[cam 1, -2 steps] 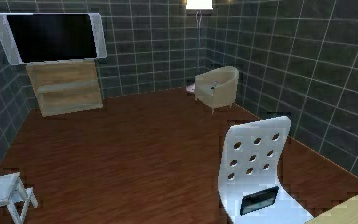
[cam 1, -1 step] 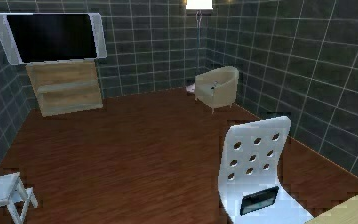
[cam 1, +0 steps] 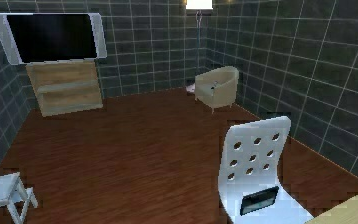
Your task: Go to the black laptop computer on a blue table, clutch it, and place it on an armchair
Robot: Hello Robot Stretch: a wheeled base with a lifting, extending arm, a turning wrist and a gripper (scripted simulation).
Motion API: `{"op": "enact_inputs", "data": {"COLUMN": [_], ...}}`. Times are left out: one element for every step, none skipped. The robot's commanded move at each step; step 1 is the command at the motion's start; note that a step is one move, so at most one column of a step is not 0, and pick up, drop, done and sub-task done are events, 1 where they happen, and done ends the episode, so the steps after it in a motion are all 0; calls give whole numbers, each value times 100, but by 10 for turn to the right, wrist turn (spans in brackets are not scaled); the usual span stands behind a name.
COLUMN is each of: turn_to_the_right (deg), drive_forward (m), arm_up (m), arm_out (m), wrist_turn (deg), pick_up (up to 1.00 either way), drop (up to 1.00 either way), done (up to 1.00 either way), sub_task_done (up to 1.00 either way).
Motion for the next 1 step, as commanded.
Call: {"op": "enact_inputs", "data": {"turn_to_the_right": [0], "drive_forward": [0], "arm_up": [24], "arm_out": [0], "wrist_turn": [0], "pick_up": [0], "drop": [0], "done": [0], "sub_task_done": [0]}}
